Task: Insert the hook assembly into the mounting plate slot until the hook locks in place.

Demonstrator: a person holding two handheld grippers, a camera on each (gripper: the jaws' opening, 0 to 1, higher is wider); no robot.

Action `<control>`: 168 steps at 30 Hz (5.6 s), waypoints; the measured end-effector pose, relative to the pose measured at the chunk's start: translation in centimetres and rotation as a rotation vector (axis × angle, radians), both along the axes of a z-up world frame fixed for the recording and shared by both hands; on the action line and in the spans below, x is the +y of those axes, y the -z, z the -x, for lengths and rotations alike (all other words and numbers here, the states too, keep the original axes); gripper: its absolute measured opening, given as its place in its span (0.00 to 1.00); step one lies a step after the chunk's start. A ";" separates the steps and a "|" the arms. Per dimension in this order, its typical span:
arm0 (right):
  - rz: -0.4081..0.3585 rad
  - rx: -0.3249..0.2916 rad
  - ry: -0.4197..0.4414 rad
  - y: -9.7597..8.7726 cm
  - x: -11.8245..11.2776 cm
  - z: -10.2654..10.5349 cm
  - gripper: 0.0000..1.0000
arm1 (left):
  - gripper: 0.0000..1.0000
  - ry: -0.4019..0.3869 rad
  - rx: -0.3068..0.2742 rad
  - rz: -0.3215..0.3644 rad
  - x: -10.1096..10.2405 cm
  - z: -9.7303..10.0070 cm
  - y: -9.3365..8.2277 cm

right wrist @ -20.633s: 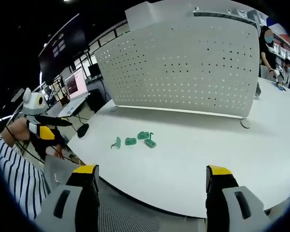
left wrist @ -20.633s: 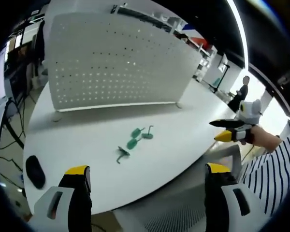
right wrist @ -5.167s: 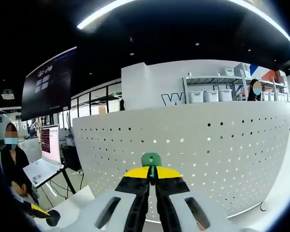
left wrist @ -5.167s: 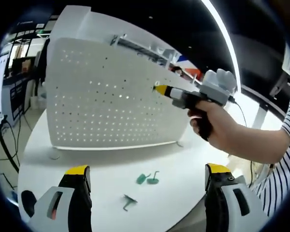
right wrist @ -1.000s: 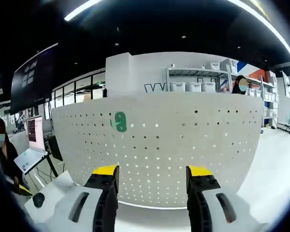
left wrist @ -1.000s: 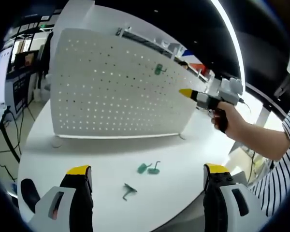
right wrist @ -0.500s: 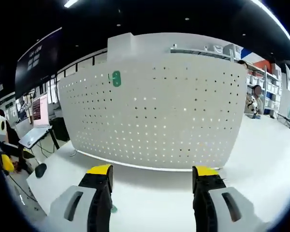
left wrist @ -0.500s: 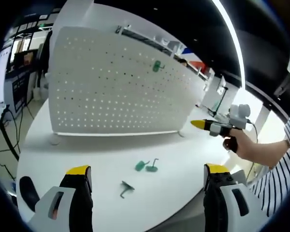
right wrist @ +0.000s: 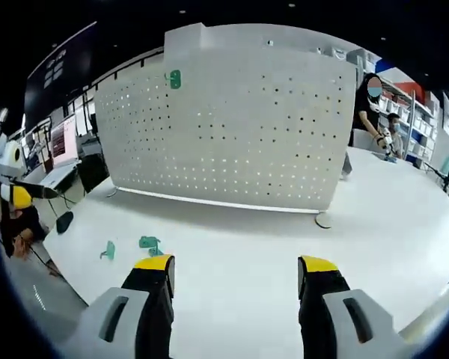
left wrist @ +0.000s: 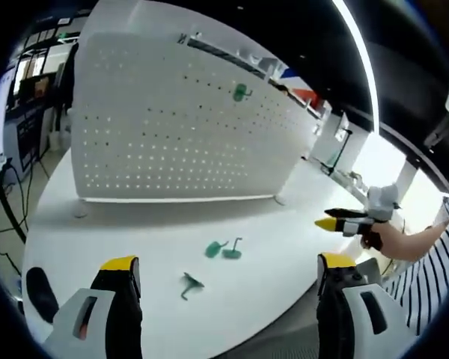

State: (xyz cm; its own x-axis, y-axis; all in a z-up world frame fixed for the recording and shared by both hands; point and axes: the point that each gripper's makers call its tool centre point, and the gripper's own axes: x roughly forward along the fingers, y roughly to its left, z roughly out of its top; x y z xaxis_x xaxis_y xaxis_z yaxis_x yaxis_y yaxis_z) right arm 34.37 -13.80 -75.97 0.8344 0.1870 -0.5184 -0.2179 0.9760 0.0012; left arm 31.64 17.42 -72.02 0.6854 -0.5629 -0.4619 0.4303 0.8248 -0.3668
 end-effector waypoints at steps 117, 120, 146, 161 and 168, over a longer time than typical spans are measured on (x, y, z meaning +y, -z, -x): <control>-0.367 0.347 -0.153 8.2 20.9 -10.7 0.00 | 0.98 0.000 0.186 -0.098 1.9 1.2 4.8; -0.424 0.295 -0.142 6.2 21.1 -11.1 0.00 | 0.98 0.001 0.172 -0.101 1.8 1.0 4.1; -0.578 -0.011 -0.360 -9.5 24.5 -6.8 0.00 | 0.95 -0.058 0.056 -0.061 -1.0 -2.5 -0.5; -0.618 0.008 -0.433 -10.9 25.9 -2.7 0.00 | 0.77 -0.049 0.030 0.006 -2.5 -2.4 -1.9; -0.638 -0.006 -0.445 -11.7 26.5 -1.5 0.00 | 0.66 -0.046 0.045 0.049 -2.8 -2.2 -2.2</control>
State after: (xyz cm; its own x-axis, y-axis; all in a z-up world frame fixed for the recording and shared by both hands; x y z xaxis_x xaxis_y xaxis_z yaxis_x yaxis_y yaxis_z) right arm 35.89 12.72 -64.27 0.6132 0.7659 -0.1932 -0.5913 0.6073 0.5306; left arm 33.84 14.60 -69.79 0.6900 -0.5538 -0.4660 0.3742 0.8241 -0.4253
